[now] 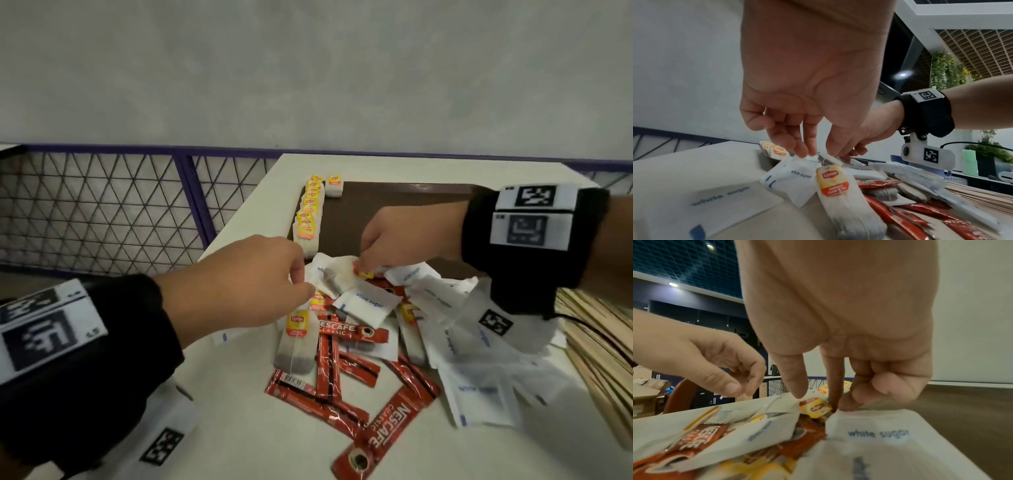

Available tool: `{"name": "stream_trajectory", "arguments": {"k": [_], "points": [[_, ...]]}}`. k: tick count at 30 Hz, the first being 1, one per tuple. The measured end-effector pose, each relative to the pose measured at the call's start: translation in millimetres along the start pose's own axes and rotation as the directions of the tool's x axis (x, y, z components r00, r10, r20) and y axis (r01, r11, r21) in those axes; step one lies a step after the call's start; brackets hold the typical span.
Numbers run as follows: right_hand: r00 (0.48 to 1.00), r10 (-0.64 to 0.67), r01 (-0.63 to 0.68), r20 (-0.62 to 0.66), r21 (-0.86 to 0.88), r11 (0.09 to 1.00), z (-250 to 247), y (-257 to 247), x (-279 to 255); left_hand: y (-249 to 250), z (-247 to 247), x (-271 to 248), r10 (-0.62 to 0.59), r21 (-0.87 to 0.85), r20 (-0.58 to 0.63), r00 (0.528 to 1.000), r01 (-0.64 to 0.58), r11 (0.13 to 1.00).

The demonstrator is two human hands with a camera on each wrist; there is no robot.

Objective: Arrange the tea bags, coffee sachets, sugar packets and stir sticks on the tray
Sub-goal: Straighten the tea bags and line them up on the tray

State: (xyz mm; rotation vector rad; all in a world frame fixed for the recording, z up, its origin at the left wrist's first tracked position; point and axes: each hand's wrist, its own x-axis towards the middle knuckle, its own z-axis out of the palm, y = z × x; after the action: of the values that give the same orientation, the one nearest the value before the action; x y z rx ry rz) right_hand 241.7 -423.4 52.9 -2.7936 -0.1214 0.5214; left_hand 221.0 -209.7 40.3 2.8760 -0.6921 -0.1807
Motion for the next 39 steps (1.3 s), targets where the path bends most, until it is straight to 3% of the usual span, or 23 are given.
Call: {"name": "stream_trajectory", "arguments": {"k": [6, 13, 16, 19, 22, 27, 34, 39], "points": [[0.998, 0.012, -0.011, -0.065, 0.003, 1.000, 8, -6, -3, 5, -2, -14, -0.104, 0.054, 0.172, 0.980, 0.096, 0.994], [0.983, -0.028, 0.049, -0.182, 0.111, 0.993, 10, -4, -16, 5, 20, -23, 0.013, -0.079, -0.014, 1.000, -0.014, 0.997], [0.977, -0.076, 0.121, -0.201, 0.220, 0.968, 3, -5, -31, 4, 20, -24, 0.027, -0.240, -0.068, 0.997, -0.043, 0.970], [0.969, -0.132, 0.202, -0.208, 0.360, 0.911, -5, -11, -53, 4, 12, -26, -0.004, -0.445, -0.220, 0.976, -0.096, 0.890], [0.952, -0.225, 0.291, -0.207, 0.383, 0.877, -11, -21, -78, 4, 2, -26, -0.065, -0.623, -0.306, 0.950, -0.148, 0.768], [0.929, -0.334, 0.369, -0.160, 0.337, 0.866, -16, -38, -113, 12, -12, -38, -0.075, -0.822, -0.211, 0.975, -0.136, 0.553], [0.928, -0.247, 0.346, -0.280, 0.391, 0.853, -13, -52, -139, 34, -25, -65, 0.006, -0.941, -0.116, 0.993, -0.112, 0.320], [0.927, -0.175, 0.310, -0.332, 0.415, 0.855, -12, -52, -154, 42, -39, -82, 0.057, -0.960, -0.096, 0.994, -0.107, 0.260]]}}
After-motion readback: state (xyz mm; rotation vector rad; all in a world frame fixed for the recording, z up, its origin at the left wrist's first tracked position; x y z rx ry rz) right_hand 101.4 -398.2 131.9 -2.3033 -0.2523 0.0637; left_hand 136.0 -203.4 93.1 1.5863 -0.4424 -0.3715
